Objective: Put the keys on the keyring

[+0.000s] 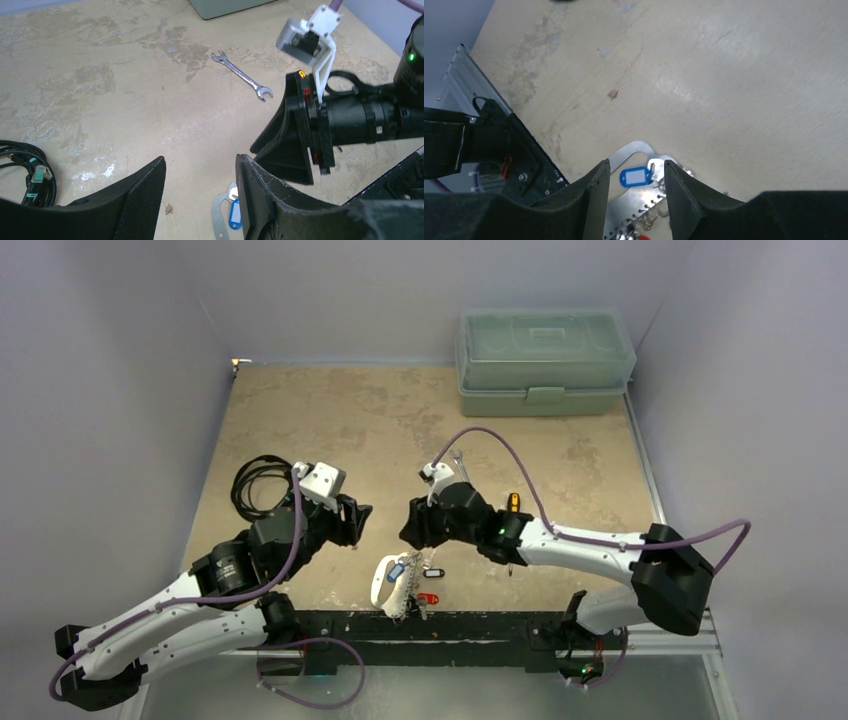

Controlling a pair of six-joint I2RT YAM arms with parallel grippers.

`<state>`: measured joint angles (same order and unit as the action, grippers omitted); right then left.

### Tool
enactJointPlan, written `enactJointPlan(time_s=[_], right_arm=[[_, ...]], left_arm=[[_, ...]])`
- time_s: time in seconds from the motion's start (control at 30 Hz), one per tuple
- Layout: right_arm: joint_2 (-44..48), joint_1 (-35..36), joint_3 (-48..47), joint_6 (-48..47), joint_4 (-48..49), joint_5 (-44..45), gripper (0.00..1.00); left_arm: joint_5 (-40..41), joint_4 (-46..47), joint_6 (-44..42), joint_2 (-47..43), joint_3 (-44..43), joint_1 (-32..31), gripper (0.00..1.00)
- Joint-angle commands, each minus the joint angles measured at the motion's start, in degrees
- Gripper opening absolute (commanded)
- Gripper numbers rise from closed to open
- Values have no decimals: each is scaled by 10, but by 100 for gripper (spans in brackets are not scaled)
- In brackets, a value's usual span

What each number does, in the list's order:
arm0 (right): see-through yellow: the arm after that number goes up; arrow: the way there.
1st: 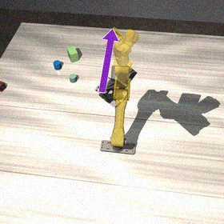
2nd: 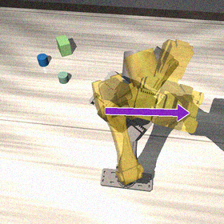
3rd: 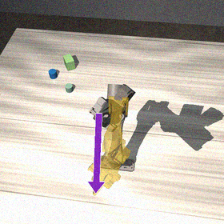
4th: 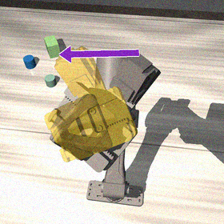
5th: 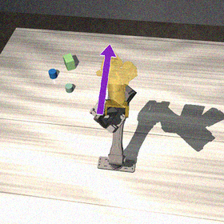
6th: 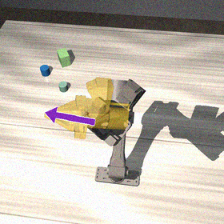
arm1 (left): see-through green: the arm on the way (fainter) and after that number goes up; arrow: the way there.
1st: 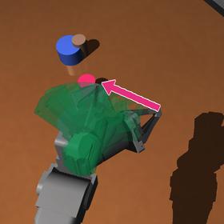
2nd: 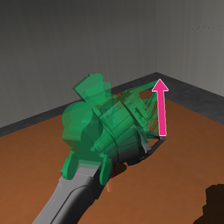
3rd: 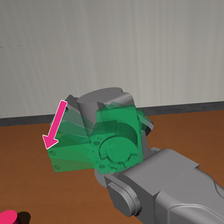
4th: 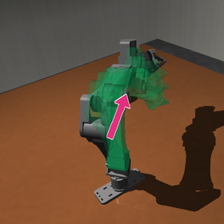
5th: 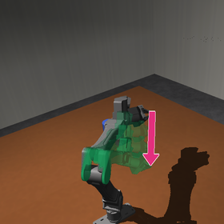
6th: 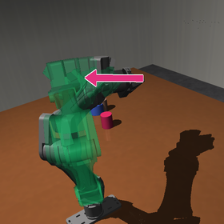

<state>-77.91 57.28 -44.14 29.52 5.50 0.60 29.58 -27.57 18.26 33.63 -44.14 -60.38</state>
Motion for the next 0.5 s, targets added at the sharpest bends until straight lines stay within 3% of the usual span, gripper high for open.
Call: enactJointPlan(time_s=[0.0,0.23,0.47], right_arm=[[-18,55,-1,142,-46,49,47],[-92,89,-35,237,-93,87,45],[-119,89,-38,244,-91,108,38]], left_arm=[[11,5,-11,0,-3,1,53],[8,2,-9,0,-2,2,53],[2,0,-7,1,-3,2,53]])
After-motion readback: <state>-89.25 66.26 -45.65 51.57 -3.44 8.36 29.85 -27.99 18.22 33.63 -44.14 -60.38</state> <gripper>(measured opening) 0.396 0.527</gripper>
